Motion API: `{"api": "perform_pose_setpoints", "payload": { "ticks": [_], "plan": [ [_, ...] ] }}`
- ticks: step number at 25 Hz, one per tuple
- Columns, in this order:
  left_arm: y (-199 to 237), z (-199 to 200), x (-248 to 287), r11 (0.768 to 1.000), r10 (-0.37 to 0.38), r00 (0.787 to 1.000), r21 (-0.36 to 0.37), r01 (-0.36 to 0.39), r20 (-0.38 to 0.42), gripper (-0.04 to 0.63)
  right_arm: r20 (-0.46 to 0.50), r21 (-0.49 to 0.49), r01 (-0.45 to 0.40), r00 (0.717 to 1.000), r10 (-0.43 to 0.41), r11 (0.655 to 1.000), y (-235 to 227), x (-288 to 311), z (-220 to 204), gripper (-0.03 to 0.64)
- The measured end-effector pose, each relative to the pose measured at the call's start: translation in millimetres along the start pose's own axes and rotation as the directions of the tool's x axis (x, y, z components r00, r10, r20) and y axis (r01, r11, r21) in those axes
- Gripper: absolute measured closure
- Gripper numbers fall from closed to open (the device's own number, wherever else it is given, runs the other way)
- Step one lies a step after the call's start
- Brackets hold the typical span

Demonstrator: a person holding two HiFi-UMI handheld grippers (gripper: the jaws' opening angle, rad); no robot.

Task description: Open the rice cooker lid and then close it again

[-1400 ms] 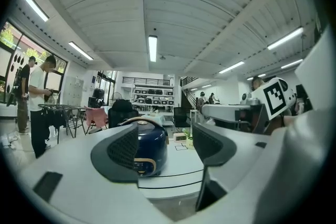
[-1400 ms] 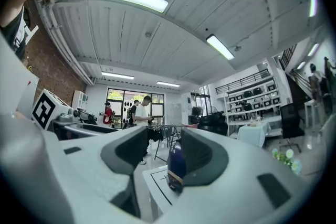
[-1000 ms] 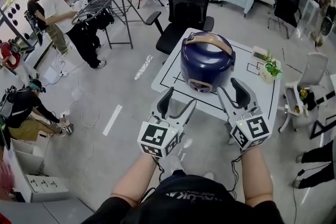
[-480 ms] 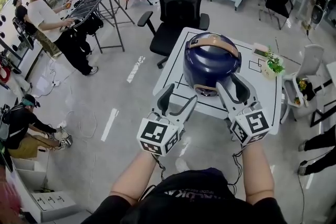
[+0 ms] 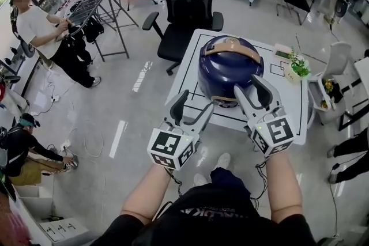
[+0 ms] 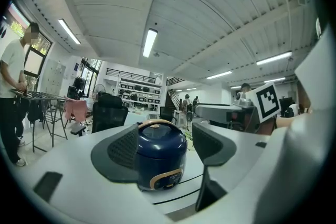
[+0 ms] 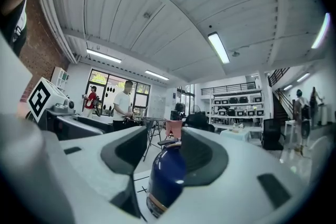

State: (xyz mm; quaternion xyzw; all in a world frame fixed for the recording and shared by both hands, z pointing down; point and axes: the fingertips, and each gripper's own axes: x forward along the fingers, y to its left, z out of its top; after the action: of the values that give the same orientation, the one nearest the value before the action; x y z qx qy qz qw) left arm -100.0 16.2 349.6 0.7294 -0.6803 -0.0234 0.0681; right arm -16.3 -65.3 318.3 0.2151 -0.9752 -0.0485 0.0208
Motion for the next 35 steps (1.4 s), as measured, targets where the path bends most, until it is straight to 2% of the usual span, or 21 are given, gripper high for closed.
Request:
{"api": "perform_pose_setpoints", "payload": {
  "ticks": [4, 15, 18, 21, 27, 35],
  "plan": [
    [7, 3, 16, 1.000, -0.003, 1.000, -0.007, 0.003, -0.001, 0.287, -0.015, -0.062, 0.001, 1.000, -0.002, 0.998, -11, 14, 1, 0.430],
    [33, 11, 79, 1.000, 0.023, 1.000, -0.004, -0.023, -0.002, 0.287, -0.033, -0.120, -0.022, 0.999, 0.018, 0.993, -55, 64, -12, 0.430],
    [38, 11, 96, 1.000, 0.026, 1.000, -0.003, -0.026, -0.008, 0.287, -0.048, -0.171, -0.024, 0.999, 0.016, 0.985, -66, 76, -17, 0.430],
    [43, 10, 112, 0.999, 0.032, 0.999, 0.000, -0.032, -0.014, 0.287, -0.085, -0.280, -0.036, 0.996, 0.012, 0.959, -73, 89, -26, 0.430],
    [52, 11, 143, 0.999, 0.041, 0.999, -0.009, -0.041, -0.010, 0.287, -0.145, -0.395, -0.069, 0.989, 0.012, 0.916, -87, 110, -44, 0.430],
    [61, 11, 166, 0.996, 0.081, 0.997, -0.024, -0.081, 0.001, 0.288, -0.239, -0.595, -0.155, 0.971, 0.011, 0.789, -94, 128, -68, 0.430]
  ]
}}
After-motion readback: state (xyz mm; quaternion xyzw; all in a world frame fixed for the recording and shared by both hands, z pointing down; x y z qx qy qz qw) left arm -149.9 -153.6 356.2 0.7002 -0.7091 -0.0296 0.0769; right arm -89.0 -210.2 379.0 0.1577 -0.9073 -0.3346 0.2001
